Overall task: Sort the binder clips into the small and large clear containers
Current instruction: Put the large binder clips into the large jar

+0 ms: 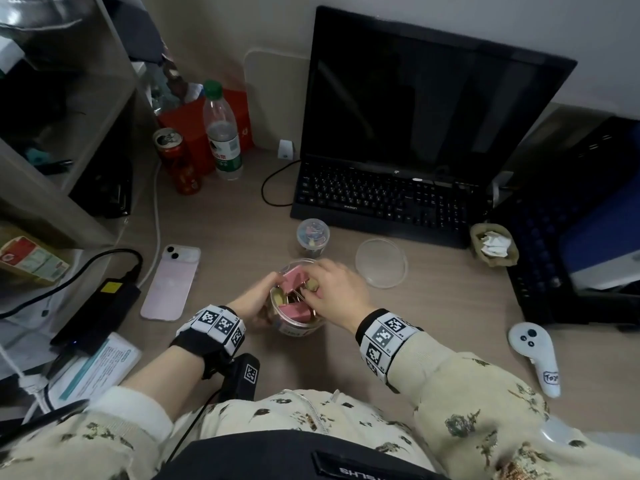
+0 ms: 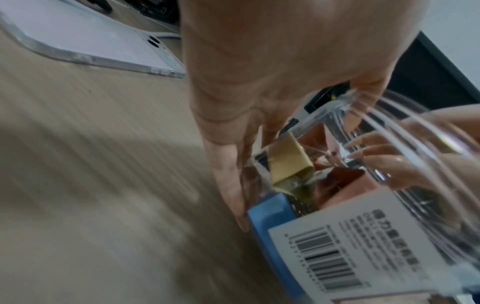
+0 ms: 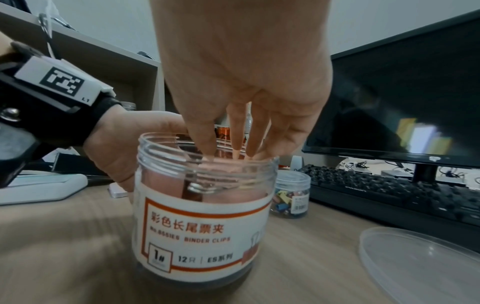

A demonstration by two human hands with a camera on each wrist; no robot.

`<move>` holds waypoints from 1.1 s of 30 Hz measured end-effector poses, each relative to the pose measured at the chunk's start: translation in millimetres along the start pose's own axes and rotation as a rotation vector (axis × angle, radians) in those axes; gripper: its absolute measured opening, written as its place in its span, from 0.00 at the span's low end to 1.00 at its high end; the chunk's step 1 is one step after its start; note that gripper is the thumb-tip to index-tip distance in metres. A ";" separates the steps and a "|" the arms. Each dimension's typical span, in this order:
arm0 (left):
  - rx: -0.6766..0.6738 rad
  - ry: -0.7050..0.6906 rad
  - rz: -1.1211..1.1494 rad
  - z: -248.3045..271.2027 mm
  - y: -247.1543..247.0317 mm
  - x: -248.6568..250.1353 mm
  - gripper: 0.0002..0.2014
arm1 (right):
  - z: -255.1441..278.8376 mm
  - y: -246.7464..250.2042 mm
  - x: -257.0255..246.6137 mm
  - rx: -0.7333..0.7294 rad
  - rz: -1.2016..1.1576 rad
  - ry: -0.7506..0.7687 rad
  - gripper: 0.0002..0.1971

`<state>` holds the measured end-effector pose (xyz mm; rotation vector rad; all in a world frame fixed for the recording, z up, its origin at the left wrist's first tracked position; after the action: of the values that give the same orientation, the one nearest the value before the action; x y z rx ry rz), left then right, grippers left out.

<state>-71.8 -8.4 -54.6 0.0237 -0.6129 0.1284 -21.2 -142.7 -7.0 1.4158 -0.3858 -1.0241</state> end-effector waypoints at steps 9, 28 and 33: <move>0.012 0.033 0.055 -6.5 -8.7 0.7 0.17 | 7.3 -14.4 15.2 -0.143 -0.010 0.035 0.18; -0.015 0.006 -0.454 -1.1 -8.9 3.9 0.29 | 13.2 -35.4 18.0 -0.280 0.024 0.057 0.19; 0.039 -0.088 -0.405 -2.5 -13.8 12.8 0.21 | 12.9 -32.1 25.6 -0.204 0.002 0.083 0.19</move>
<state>-58.3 -20.5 -49.1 0.1909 -0.6816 -0.2541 -28.4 -165.2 -43.0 1.2692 -0.2151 -0.9715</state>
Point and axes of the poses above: each hand's wrist, its own z-axis away from the middle knuckle, its own y-axis out of the back of the hand, x = y × z, the point moved 4 cm from there along -z, towards the middle knuckle, and after that the axes turned 4 degrees about y, right-handed, at the moved point
